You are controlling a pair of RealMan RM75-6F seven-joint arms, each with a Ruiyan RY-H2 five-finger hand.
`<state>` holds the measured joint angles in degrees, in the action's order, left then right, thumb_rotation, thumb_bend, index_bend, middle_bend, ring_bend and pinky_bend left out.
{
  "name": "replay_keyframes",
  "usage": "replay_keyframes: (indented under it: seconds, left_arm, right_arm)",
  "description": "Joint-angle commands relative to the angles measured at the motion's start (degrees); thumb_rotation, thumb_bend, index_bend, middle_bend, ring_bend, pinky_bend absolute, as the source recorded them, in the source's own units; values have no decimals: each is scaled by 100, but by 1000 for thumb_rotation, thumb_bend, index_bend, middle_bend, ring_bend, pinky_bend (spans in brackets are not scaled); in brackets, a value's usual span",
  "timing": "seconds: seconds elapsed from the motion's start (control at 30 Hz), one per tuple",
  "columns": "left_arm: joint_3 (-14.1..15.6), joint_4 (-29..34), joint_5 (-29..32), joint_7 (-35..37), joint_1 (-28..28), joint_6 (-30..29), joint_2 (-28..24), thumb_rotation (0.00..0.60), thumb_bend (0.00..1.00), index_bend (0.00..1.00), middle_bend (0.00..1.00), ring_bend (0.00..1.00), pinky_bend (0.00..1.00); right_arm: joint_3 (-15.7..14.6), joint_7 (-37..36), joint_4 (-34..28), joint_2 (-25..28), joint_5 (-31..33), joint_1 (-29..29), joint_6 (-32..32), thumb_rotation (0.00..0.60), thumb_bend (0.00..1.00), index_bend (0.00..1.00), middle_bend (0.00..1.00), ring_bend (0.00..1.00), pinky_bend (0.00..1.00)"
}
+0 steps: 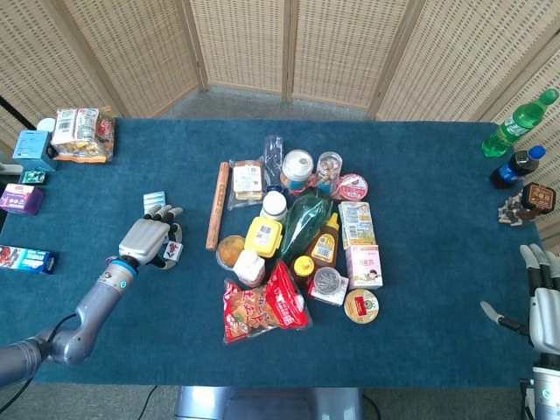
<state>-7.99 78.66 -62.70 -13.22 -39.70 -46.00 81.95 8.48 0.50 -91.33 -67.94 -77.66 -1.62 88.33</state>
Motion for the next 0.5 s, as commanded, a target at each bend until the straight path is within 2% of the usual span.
replay_keyframes:
  seconds: [0.03, 0.2, 0.5]
  left_arm:
    - [14, -34, 48, -39, -21, -13, 44, 600, 179, 568, 183, 55, 0]
    - [14, -44, 106, -68, -16, -103, 66, 600, 180, 722, 277, 122, 0]
    - [-236, 746, -189, 732, 232, -530, -573, 600, 178, 754, 307, 141, 0]
  right_arm:
    - [3, -57, -6, 10, 9, 16, -5, 516, 0, 0, 0, 0, 0]
    - [2, -150, -2, 21, -11, 31, -10, 517, 0, 0, 0, 0, 0]
    - [-28, -265, 73, -40, -84, 34, -32, 517, 0, 0, 0, 0, 0]
